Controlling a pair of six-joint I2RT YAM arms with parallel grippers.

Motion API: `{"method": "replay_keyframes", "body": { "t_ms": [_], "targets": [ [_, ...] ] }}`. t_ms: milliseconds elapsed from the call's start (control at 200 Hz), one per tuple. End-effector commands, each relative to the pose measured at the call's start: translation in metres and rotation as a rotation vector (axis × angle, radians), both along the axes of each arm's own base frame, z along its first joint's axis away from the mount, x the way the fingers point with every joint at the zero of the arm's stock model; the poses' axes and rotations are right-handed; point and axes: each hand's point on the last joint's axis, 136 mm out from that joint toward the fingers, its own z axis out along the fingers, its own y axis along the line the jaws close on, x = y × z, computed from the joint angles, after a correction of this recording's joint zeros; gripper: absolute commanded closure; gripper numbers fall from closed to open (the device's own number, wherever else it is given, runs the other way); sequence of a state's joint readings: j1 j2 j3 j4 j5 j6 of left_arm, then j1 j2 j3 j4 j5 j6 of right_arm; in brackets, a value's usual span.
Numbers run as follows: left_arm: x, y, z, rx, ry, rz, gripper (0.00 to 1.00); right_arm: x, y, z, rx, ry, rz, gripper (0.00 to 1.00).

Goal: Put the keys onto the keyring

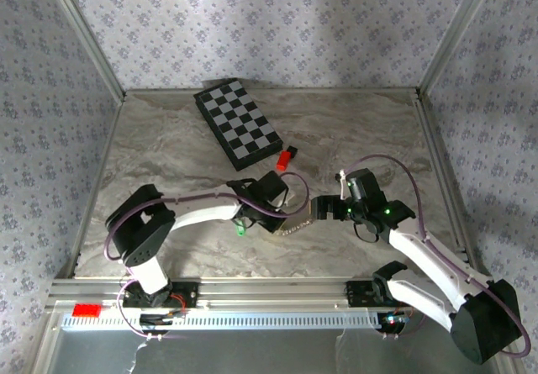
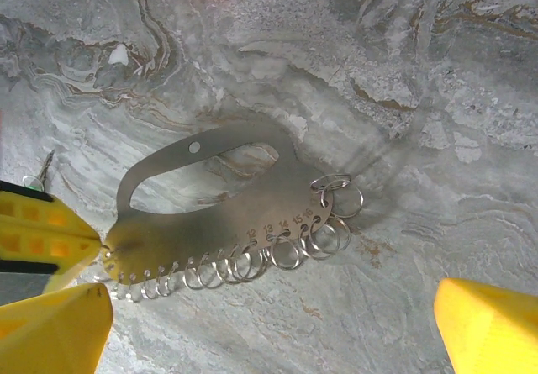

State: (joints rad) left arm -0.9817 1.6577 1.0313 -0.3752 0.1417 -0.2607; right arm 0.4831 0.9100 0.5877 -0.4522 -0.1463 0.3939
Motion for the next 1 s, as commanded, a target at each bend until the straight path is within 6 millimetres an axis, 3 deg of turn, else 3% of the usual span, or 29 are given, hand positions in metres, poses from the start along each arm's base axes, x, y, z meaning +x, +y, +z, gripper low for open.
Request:
{"method": "replay_keyframes", "body": {
  "t_ms": [0,150,270,535,660,994],
  "targets": [
    [0.004,0.005,0.026,-0.033,-0.067,-0.002,1.00,0.000,0.006,0.014,0.027,-0.035,0.031,0.00],
    [0.006,0.006,0.056,-0.102,-0.145,-0.013,1.00,0.001,0.021,0.035,0.107,-0.074,0.088,0.00],
    [0.009,0.008,0.084,-0.159,-0.226,-0.020,1.00,-0.006,0.042,0.067,0.202,-0.165,0.190,0.02],
    [0.008,0.011,0.149,-0.308,-0.387,-0.051,1.00,-0.038,0.077,0.135,0.374,-0.375,0.409,0.18],
    [0.002,0.011,0.174,-0.379,-0.444,-0.074,1.00,-0.049,0.083,0.149,0.412,-0.423,0.464,0.24],
    [-0.009,0.009,0.226,-0.540,-0.579,-0.115,1.00,-0.073,0.087,0.187,0.501,-0.551,0.562,0.53]
  ]
}}
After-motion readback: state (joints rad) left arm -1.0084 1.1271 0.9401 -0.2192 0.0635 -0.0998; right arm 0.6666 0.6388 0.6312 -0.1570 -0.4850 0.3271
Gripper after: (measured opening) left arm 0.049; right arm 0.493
